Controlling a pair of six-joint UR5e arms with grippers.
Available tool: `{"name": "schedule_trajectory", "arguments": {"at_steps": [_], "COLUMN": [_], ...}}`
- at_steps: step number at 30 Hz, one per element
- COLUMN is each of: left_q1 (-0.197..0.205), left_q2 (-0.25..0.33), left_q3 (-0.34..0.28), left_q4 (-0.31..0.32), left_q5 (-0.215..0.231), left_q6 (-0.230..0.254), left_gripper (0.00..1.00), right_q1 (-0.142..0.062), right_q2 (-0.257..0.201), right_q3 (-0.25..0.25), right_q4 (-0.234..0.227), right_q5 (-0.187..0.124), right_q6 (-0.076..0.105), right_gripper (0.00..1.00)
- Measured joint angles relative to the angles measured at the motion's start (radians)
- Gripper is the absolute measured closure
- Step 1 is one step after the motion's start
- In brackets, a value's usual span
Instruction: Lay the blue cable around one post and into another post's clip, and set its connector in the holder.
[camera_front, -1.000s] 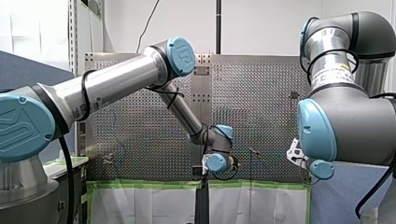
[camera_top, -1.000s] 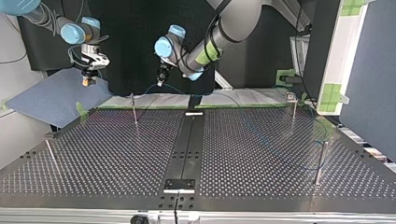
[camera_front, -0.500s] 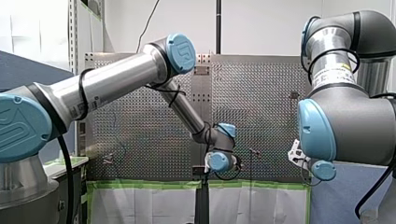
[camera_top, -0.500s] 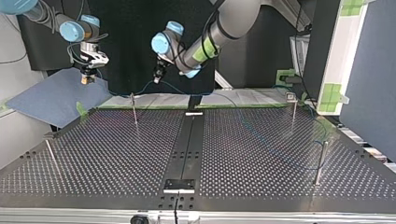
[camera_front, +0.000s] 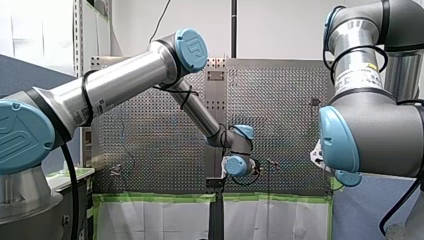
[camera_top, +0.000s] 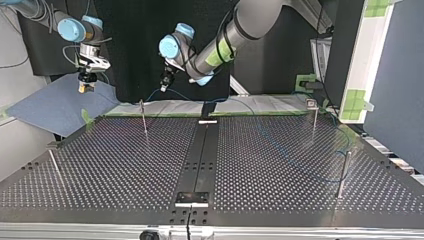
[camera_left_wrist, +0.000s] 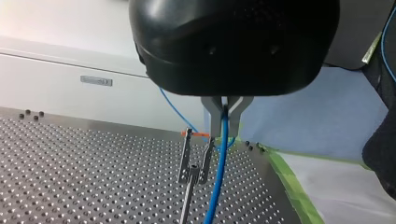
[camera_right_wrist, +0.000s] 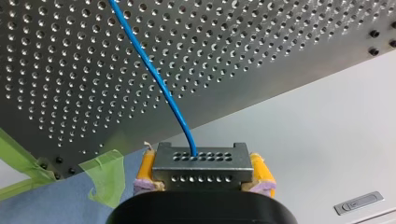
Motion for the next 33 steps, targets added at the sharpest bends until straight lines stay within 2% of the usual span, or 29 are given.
{"name": "schedule_trajectory", "arguments": {"at_steps": [4,10,22,25,33], "left_q1": [0.008,0.023,0.049,0.05,0.04], "left_q2": [0.0,0.0,-0.001,-0.001,-0.002], "left_q3": [0.0,-0.001,-0.001,-0.001,-0.026], "left_q4": [0.0,0.008,0.019,0.019,0.029], "left_q5": [0.002,0.004,0.005,0.005,0.013], "left_q6": [-0.024,-0.051,-0.064,-0.064,-0.052], "left_gripper": [0.93,0.93,0.93,0.93,0.93], "right_q1": [-0.003,-0.007,-0.02,-0.021,-0.016], "right_q2": [0.0,0.001,0.02,0.023,0.047], "right_q3": [0.0,0.0,0.0,0.0,0.001], "right_q4": [-0.002,-0.002,-0.009,-0.005,0.016], "right_q5": [-0.001,0.0,0.005,0.007,0.02], "right_q6": [0.008,0.008,-0.004,-0.014,-0.062], "right_gripper": [1.0,1.0,1.0,1.0,1.0]}}
